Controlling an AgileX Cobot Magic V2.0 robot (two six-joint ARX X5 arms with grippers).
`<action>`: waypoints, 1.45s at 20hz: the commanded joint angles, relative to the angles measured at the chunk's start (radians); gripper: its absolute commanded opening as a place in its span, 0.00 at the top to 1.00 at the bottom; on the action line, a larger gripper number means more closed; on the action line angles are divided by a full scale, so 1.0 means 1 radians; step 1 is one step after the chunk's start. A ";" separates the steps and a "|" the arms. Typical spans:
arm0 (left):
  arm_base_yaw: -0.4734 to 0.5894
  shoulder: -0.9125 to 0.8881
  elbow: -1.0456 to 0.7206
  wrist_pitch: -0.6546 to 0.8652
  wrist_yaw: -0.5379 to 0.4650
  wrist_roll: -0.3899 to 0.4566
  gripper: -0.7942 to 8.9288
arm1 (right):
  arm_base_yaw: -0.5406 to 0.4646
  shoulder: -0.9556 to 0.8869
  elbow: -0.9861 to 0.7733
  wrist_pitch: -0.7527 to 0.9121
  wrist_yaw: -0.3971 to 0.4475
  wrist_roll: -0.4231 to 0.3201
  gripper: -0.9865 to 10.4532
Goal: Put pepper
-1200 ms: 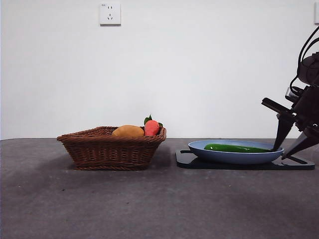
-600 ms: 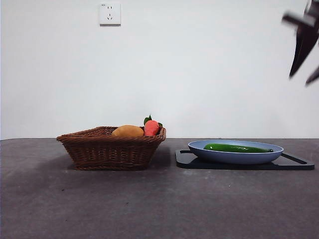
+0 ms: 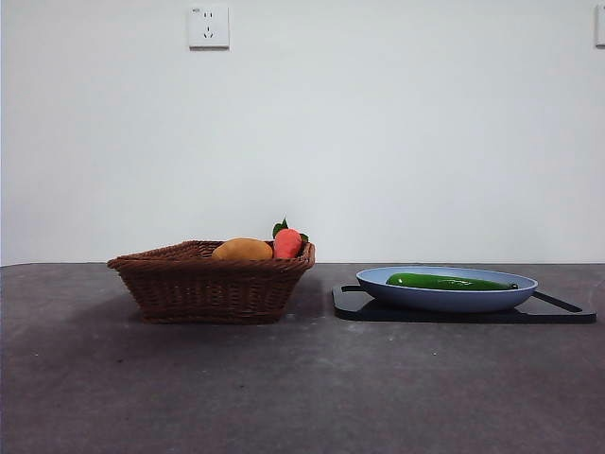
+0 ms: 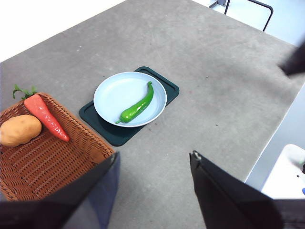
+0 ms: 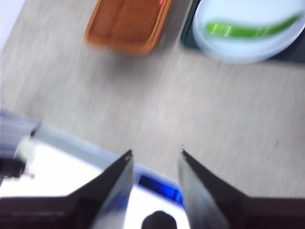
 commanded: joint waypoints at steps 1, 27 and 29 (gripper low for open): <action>-0.010 0.009 0.020 -0.007 -0.004 0.011 0.79 | 0.019 -0.006 0.018 -0.016 0.001 -0.027 0.87; 0.257 -0.100 0.019 0.233 -0.102 0.142 0.91 | 0.023 -0.018 0.018 -0.013 0.002 0.016 0.90; 0.395 -0.164 0.017 0.273 -0.049 0.142 0.91 | 0.023 -0.018 0.018 -0.013 0.003 0.015 0.90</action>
